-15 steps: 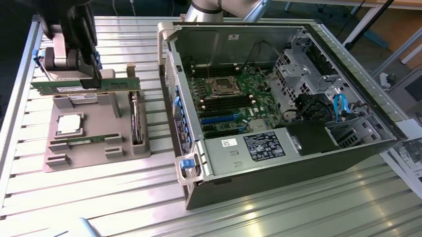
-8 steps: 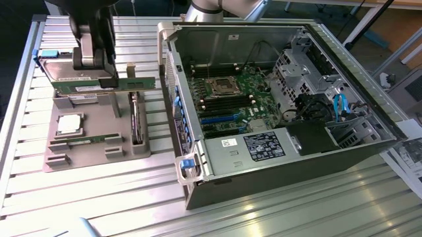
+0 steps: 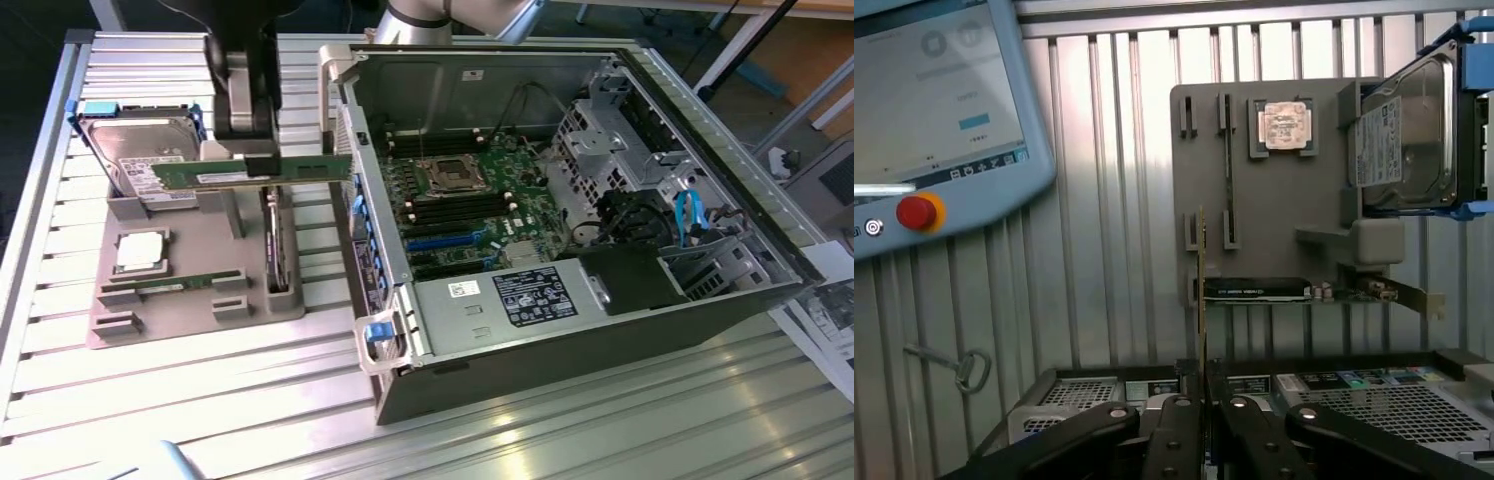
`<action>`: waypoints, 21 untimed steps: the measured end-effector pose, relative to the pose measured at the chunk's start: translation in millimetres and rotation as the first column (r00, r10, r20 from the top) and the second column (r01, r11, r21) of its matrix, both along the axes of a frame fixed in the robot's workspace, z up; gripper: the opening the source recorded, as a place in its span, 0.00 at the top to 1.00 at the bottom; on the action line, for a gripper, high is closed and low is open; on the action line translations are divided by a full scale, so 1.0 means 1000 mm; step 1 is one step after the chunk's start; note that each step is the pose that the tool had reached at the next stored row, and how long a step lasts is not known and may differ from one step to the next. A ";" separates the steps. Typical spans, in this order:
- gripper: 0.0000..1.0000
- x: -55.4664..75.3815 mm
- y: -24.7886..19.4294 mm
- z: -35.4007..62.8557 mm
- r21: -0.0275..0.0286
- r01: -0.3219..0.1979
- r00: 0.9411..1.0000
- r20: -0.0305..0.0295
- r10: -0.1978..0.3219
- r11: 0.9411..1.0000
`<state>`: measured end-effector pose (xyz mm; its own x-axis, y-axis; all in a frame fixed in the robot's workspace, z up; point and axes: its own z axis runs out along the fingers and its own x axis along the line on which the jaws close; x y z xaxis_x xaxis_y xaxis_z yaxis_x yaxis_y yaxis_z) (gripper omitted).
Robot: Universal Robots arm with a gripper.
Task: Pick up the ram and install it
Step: 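Pick up the ram and move it above insertion slot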
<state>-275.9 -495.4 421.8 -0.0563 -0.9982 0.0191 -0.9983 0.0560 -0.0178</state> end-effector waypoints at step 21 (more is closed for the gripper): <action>0.87 0.093 0.0000 -0.0020 -0.006 0.000 1.000 0.000 0.000 1.000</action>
